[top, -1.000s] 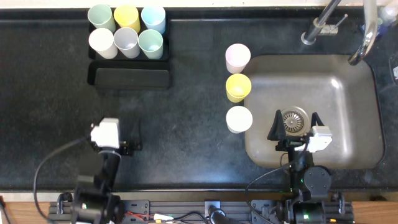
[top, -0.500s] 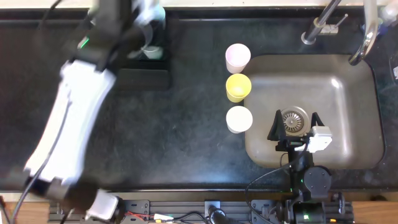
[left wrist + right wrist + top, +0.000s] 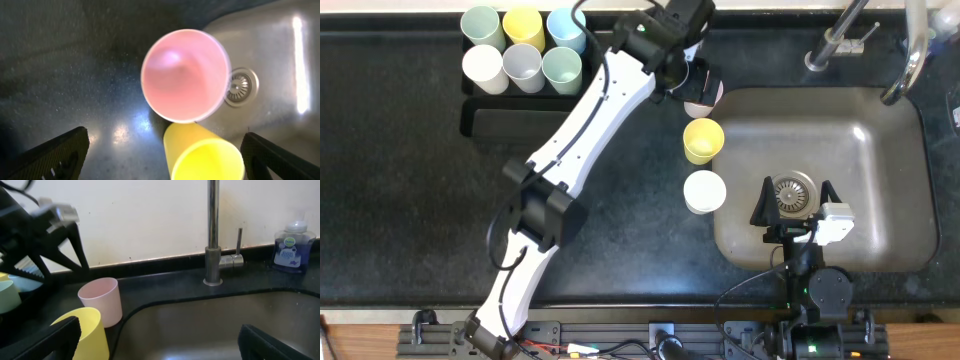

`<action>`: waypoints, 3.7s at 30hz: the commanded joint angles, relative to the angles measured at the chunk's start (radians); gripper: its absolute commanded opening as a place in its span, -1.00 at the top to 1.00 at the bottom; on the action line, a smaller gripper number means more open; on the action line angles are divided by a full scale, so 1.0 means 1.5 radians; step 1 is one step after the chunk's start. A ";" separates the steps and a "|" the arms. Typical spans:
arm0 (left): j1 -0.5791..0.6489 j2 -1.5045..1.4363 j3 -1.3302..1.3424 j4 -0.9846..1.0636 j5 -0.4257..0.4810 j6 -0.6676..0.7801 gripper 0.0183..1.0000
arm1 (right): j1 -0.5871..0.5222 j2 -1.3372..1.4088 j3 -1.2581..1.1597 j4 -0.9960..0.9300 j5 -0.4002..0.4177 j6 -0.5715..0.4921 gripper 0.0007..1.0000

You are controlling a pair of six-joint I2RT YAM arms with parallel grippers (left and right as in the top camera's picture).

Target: Store Cups

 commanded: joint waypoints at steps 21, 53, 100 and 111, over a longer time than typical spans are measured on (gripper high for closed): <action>0.040 0.082 0.033 0.015 -0.022 -0.131 -1.00 | 0.003 -0.005 -0.009 0.004 -0.003 0.003 -0.99; 0.060 0.038 0.035 0.026 -0.011 -0.131 0.96 | 0.003 -0.005 -0.009 0.004 -0.003 0.003 -1.00; 0.570 -0.443 -0.620 0.137 -0.073 -0.263 0.96 | 0.003 -0.005 -0.009 0.004 -0.003 0.003 -1.00; 0.570 -0.400 -0.593 0.125 -0.093 -0.263 0.96 | 0.003 -0.005 -0.009 0.004 -0.003 0.003 -0.99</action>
